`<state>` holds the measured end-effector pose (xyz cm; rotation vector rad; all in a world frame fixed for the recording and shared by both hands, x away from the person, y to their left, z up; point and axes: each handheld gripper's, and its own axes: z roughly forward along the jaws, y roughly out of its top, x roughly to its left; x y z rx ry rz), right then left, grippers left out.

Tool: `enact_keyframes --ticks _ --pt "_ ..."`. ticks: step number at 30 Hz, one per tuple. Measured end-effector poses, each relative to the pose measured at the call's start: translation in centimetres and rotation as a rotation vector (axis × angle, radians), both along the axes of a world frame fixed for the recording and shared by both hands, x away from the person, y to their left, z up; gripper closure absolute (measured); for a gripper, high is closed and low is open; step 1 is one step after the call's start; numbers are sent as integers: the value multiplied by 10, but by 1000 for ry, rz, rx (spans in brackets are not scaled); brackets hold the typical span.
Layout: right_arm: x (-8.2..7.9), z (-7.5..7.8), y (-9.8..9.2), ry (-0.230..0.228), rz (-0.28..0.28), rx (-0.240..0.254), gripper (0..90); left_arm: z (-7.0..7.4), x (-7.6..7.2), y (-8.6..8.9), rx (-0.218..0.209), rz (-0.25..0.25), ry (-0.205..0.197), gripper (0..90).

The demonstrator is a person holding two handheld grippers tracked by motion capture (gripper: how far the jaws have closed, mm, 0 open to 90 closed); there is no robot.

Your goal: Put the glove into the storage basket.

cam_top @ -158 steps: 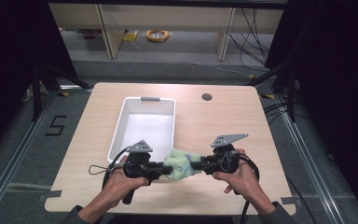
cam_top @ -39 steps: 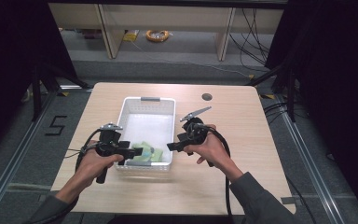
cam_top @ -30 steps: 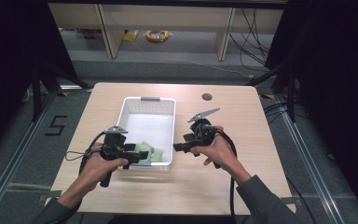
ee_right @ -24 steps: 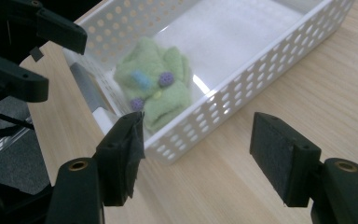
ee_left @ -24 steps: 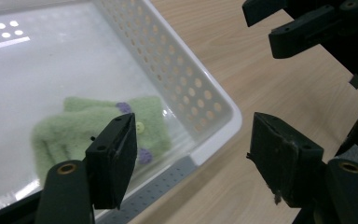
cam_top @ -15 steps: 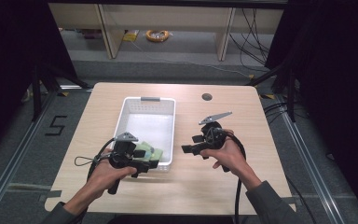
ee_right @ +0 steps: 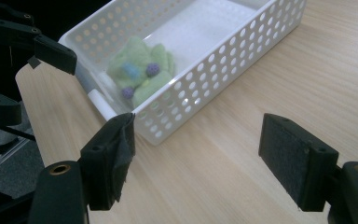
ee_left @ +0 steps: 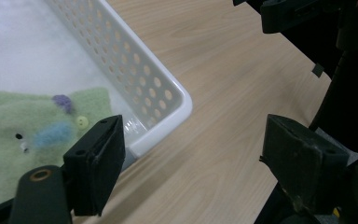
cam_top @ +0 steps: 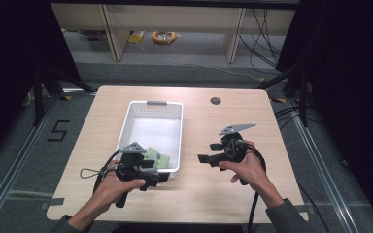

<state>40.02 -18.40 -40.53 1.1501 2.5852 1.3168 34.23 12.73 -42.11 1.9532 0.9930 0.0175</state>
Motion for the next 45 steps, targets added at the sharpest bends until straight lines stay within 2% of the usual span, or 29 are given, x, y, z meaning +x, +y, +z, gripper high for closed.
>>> enact_keyframes --ticks 4,5,6,7,8,9,11,14,15,21,23,24,25,27,29,30,31,33,34,36,37,38,39,40,41,43,44,45 --pt "-9 -2 -4 15 -9 25 280 -1 -6 -4 -2 -13 -18 209" --pt "-11 -2 -7 -5 -7 15 280 -2 -7 -5 -2 -10 -24 209" --pt "-12 -3 -8 -12 -9 25 280 -3 -9 -6 -8 -7 -25 209" --pt "-16 -4 -8 4 -13 34 280 -3 -9 -6 -6 -14 -25 209" --pt "-16 -5 -11 -18 0 35 278 -5 -11 -7 -17 -13 -23 209" --pt "-20 -6 -12 -2 -13 41 278 -5 -11 -7 -14 -18 -25 209" --pt "-23 -9 -16 -24 -4 39 277 -7 -13 -8 -19 -19 -28 209" --pt "-30 -13 -19 -16 -20 50 275 -9 -16 -10 -26 -29 -39 207" --pt "-30 -15 -21 -43 -8 35 275 -10 -18 -10 -25 -30 -41 206" --pt "-40 -28 -30 0 -29 56 270 -18 -26 -16 -35 -43 -61 203" --pt "-41 -31 -34 -15 -32 56 264 -20 -29 -18 -30 -42 -74 204" --pt "-41 -33 -35 -22 -29 58 262 -20 -30 -18 -33 -55 -67 204" --pt "-43 -34 -35 -5 -36 71 260 -21 -30 -19 -33 -64 -68 204" --pt "-43 -37 -38 -25 -30 69 252 -23 -33 -22 -36 -62 -69 204" --pt "-46 -38 -40 -4 -35 80 250 -25 -34 -23 -40 -76 -66 203" --pt "-45 -40 -41 -26 -15 85 250 -27 -35 -24 -37 -78 -64 204" --pt "-47 -41 -42 -21 -30 84 247 -28 -36 -25 -48 -74 -61 203" --pt "-50 -42 -42 -5 -39 82 245 -32 -37 -26 -43 -76 -59 204" --pt "-53 -43 -42 17 -43 92 243 -34 -38 -26 -43 -75 -62 203" --pt "-54 -47 -44 -4 -42 93 240 -36 -39 -25 -38 -69 -64 204" --pt "-58 -47 -45 11 -55 79 238 -37 -39 -25 -42 -75 -66 204" --pt "-58 -49 -45 11 -42 93 237 -38 -40 -25 -43 -68 -68 203" --pt "-58 -52 -46 -16 -32 98 236 -39 -40 -24 -37 -74 -72 204" --pt "-58 -53 -48 -23 -29 77 235 -40 -40 -25 -38 -68 -73 204" --pt "-58 -56 -48 -20 -13 99 234 -41 -41 -25 -35 -71 -74 203" --pt "-62 -57 -51 6 -38 85 234 -43 -42 -26 -33 -65 -78 204" --pt "-63 -59 -50 20 -41 96 234 -44 -43 -25 -25 -69 -81 203" --pt "-62 -60 -52 2 -36 80 234 -45 -44 -25 -18 -62 -80 204"
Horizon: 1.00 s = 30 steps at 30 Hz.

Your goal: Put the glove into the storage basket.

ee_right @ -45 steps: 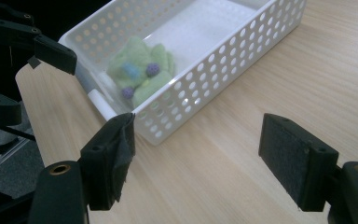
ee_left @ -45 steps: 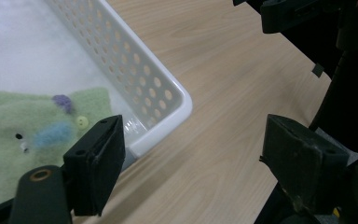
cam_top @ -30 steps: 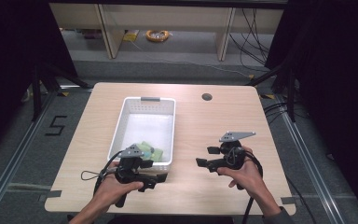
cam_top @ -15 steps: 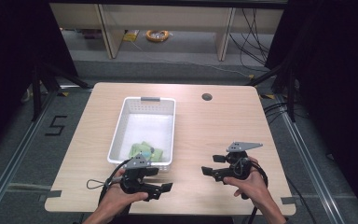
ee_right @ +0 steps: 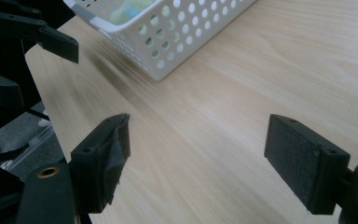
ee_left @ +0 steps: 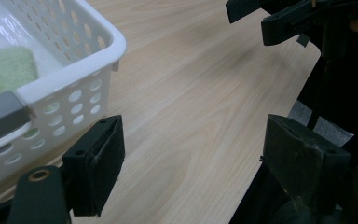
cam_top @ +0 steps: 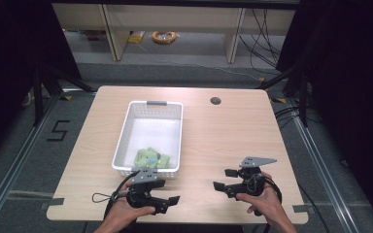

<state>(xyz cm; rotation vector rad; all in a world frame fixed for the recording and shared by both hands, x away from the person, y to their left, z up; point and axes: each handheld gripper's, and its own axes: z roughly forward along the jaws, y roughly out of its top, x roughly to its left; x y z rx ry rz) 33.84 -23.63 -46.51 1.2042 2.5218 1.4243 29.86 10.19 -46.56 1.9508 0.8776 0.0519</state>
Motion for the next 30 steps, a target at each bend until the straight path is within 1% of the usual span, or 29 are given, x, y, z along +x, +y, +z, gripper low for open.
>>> enact_keyframes --ticks 1,2,3,4,6,7,8,9,10,11,12,13,14,15,16,17,18,19,20,21,22,23,24,25,26,27,28,29,30 --pt "-1 -2 0 -7 -2 10 234 -2 0 0 -6 -4 6 204" --pt "-3 -2 0 19 -7 11 234 -3 -1 1 8 -15 3 204" --pt "-2 -4 -2 -4 -2 -3 234 -5 -1 0 -3 -12 7 204" --pt "-3 -5 -2 3 -3 5 233 -6 -2 0 -1 -12 6 203" --pt "-6 -4 -3 10 -11 -3 233 -8 -3 1 18 -9 3 203" --pt "-9 -5 -2 32 -23 12 233 -10 -3 2 20 -11 4 203" --pt "-9 -5 -3 19 -12 -11 232 -11 -4 3 26 -11 6 204" --pt "-8 -7 -3 -9 5 -4 231 -12 -4 3 20 -11 2 203" --pt "-10 -7 -3 5 -3 -12 230 -13 -5 3 14 0 9 203" --pt "-12 -7 -3 10 0 -13 229 -14 -4 4 24 -11 3 203" --pt "-13 -9 -4 -3 0 -22 227 -15 -6 4 20 1 5 203" --pt "-13 -10 -3 -12 5 -18 226 -16 -6 5 25 6 5 203" --pt "-16 -9 -3 10 -6 -21 225 -16 -7 5 28 9 4 202" --pt "-19 -9 -2 25 -7 -9 218 -17 -7 7 45 -2 -4 201" --pt "-18 -11 -3 -12 10 -21 202 -18 -8 7 32 3 -1 200" --pt "-19 -11 -3 -10 9 -8 199 -20 -9 7 18 9 7 199" --pt "-21 -12 -3 -6 8 2 198 -21 -9 8 24 -2 1 198" --pt "-21 -12 -5 -34 12 -10 192 -22 -10 9 36 -7 -4 196" --pt "-22 -13 -6 -29 12 1 190 -23 -11 10 44 -4 -4 195" --pt "-26 -13 -5 -1 -9 6 190 -25 -12 10 43 -4 -4 194" --pt "-25 -15 -7 -38 9 -10 190 -27 -13 11 48 0 -7 193" --pt "-29 -14 -7 -9 -11 -19 190 -28 -14 11 52 3 -3 190" --pt "-31 -16 -7 -10 -12 -14 190 -29 -14 12 54 -5 -7 187" --pt "-30 -18 -9 -33 16 -29 190 -30 -15 12 57 -7 -6 185" --pt "-33 -18 -9 -17 6 -37 189 -31 -17 13 68 -12 -3 184" --pt "-34 -20 -10 -32 6 -35 190 -32 -18 13 79 -19 -25 184" --pt "-37 -21 -9 -18 0 -43 189 -32 -19 14 81 -18 -22 182" --pt "-39 -22 -8 -20 -5 -34 190 -33 -20 14 88 -22 -13 181" --pt "-42 -22 -9 -2 -6 -55 189 -34 -21 14 84 -16 -24 178"
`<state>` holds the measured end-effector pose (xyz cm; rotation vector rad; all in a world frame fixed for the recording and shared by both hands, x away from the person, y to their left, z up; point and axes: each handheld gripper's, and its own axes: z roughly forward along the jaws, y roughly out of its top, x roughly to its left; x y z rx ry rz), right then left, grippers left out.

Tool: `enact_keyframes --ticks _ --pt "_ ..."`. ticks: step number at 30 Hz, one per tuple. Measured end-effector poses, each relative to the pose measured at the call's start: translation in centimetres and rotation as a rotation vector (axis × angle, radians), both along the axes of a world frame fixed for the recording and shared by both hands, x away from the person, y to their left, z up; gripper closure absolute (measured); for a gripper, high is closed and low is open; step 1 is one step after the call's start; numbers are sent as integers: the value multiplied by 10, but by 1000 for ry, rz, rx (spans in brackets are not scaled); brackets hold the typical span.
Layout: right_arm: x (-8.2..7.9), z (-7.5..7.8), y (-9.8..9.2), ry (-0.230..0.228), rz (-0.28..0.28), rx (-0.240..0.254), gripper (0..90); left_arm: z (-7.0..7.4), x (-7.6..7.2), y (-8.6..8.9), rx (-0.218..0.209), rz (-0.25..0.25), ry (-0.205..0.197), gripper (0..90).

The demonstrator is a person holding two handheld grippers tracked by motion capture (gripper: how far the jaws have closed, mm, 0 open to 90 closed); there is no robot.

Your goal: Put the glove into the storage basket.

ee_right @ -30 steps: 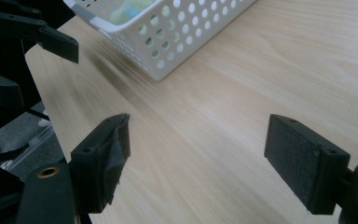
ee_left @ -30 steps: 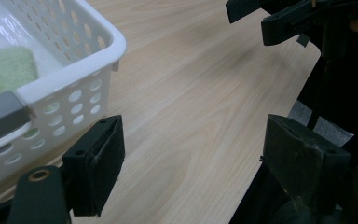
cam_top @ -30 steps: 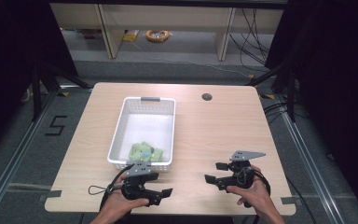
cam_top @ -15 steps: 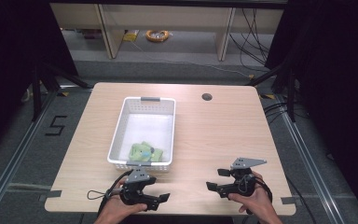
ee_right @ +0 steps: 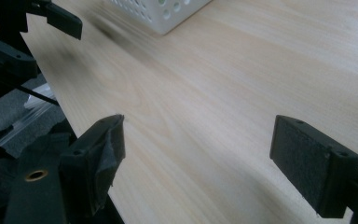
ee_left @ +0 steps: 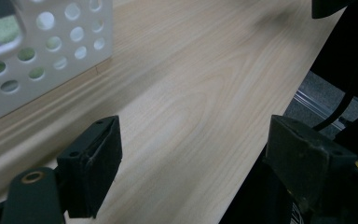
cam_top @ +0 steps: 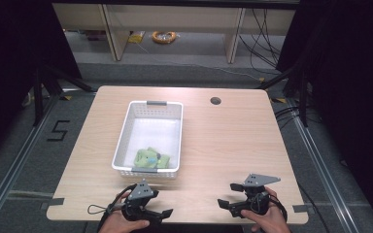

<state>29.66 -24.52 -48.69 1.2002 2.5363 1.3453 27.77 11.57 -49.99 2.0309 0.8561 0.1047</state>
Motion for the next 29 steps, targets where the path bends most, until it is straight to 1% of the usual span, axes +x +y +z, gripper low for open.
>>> enact_keyframes --ticks 1,2,3,4,5,6,7,8,9,10,11,12,13,14,15,16,17,18,19,20,21,22,23,24,25,26,27,28,29 --pt "1 -2 -1 -43 22 -14 189 0 0 1 7 -9 2 174" --pt "2 -4 -1 -35 52 -6 189 -1 -1 0 9 0 -6 174" --pt "1 -5 -1 -34 56 -11 189 -3 -2 0 19 10 1 174" --pt "-2 -5 -1 -25 45 -18 189 -3 -2 2 41 -3 2 173" --pt "-5 -5 1 -4 20 -13 189 -3 -3 2 43 -16 -5 173" --pt "-4 -6 -1 -33 29 -40 188 -5 -4 1 29 -6 -3 170" --pt "-7 -6 0 -18 16 -39 188 -5 -6 0 34 -2 0 164" --pt "-8 -7 -1 -33 25 -52 187 -5 -7 0 34 -6 -9 162" --pt "-8 -9 -1 -37 35 -39 187 -6 -7 1 36 -7 -5 161" --pt "-11 -9 -1 -5 29 -37 187 -7 -8 0 32 0 -7 161" --pt "-12 -9 -1 -13 13 -48 187 -7 -9 2 55 -1 0 161" --pt "-11 -11 -3 -47 29 -64 186 -6 -9 3 70 -15 -12 161" --pt "-13 -11 -2 -36 26 -69 185 -6 -9 2 55 -13 -24 161" --pt "-13 -12 -3 -55 42 -88 184 -5 -9 4 78 -17 -42 161" --pt "-14 -13 -2 -36 46 -75 183 -5 -9 4 81 -7 -43 161" --pt "-14 -14 -3 -54 53 -96 183 -4 -10 4 79 4 -34 161" --pt "-15 -14 -3 -45 49 -99 183 -5 -10 3 54 1 -41 161" --pt "-16 -14 -3 -54 43 -103 183 -6 -10 2 42 8 -41 161" --pt "-16 -14 -3 -54 43 -105 183 -4 -9 5 88 -21 -36 161" --pt "-16 -14 -3 -53 46 -110 183 -7 -10 2 69 22 -40 161" --pt "-16 -14 -3 -55 47 -111 182 -7 -10 3 61 7 -24 161" --pt "-16 -14 -2 -57 48 -115 183 -7 -10 2 55 2 -18 161" --pt "-16 -15 -2 -61 51 -120 182 -7 -9 2 62 3 -26 161" --pt "-16 -15 -2 -60 54 -124 182 -8 -9 3 74 5 -24 160" --pt "-16 -15 -1 -55 48 -116 182 -8 -10 2 50 11 -25 161" --pt "-16 -15 -1 -39 68 -111 181 -7 -9 2 54 4 -32 161" --pt "-15 -16 -1 -34 72 -110 181 -7 -9 2 53 5 -32 161" --pt "-15 -16 -1 -36 68 -112 181 -8 -8 3 57 -2 -38 161" --pt "-16 -15 -1 -46 45 -124 181 -7 -8 4 70 -11 -36 161"
